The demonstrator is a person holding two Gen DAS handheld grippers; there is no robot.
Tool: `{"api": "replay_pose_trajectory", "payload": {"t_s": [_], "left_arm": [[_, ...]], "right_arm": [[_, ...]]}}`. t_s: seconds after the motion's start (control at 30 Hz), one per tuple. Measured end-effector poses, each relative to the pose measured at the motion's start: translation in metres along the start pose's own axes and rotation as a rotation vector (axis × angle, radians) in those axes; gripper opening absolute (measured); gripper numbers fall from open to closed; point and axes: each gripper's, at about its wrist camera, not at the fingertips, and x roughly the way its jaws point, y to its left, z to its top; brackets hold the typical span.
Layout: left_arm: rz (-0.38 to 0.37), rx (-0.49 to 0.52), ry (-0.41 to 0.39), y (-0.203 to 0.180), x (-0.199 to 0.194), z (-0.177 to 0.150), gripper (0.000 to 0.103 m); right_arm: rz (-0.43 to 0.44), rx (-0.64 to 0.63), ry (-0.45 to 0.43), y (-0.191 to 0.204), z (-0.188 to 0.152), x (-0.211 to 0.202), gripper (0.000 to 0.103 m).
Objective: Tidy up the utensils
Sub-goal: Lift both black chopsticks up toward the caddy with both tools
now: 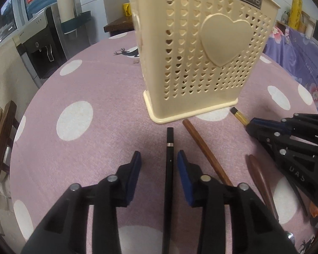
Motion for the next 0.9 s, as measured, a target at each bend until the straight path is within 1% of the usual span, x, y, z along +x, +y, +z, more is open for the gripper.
{"api": "replay_pose_trajectory", "payload": {"t_s": [0.03, 0.1, 0.13, 0.2, 0.33, 0.5, 0.57, 0.63, 0.77, 0.83, 0.9], "left_arm": [[0.002, 0.001, 0.000, -0.003, 0.000, 0.001, 0.029], [0.005, 0.001, -0.004, -0.006, 0.000, 0.002, 0.019], [0.004, -0.003, -0.005, -0.006, 0.000, 0.003, 0.017], [-0.003, -0.008, -0.006, -0.006, 0.001, 0.005, 0.009], [-0.026, -0.035, -0.008, 0.000, 0.003, 0.009, 0.009], [-0.032, -0.033, -0.029, -0.002, -0.001, 0.009, 0.009], [-0.035, -0.040, -0.060, 0.000, -0.012, 0.009, 0.009], [-0.056, -0.054, -0.104, 0.002, -0.029, 0.009, 0.009], [-0.095, -0.080, -0.208, 0.004, -0.069, 0.011, 0.009], [-0.103, -0.080, -0.264, 0.003, -0.092, 0.013, 0.009], [-0.109, -0.071, -0.319, 0.002, -0.114, 0.015, 0.009]], "right_arm": [[-0.004, 0.000, 0.000, 0.001, 0.000, 0.000, 0.008], [-0.013, -0.008, 0.001, 0.003, 0.000, 0.000, 0.008], [-0.017, -0.011, 0.001, 0.003, 0.001, 0.000, 0.008], [-0.019, -0.008, 0.002, 0.004, 0.000, 0.000, 0.008], [-0.012, -0.006, -0.002, 0.003, 0.000, 0.000, 0.008], [0.036, 0.027, -0.037, -0.004, -0.002, -0.009, 0.008], [0.060, 0.025, -0.067, -0.005, -0.005, -0.020, 0.008], [0.072, 0.028, -0.096, -0.006, -0.009, -0.033, 0.008], [0.145, 0.083, -0.178, -0.015, -0.011, -0.066, 0.008], [0.175, 0.093, -0.234, -0.018, -0.011, -0.088, 0.008], [0.187, 0.088, -0.294, -0.018, -0.011, -0.112, 0.008]]}}
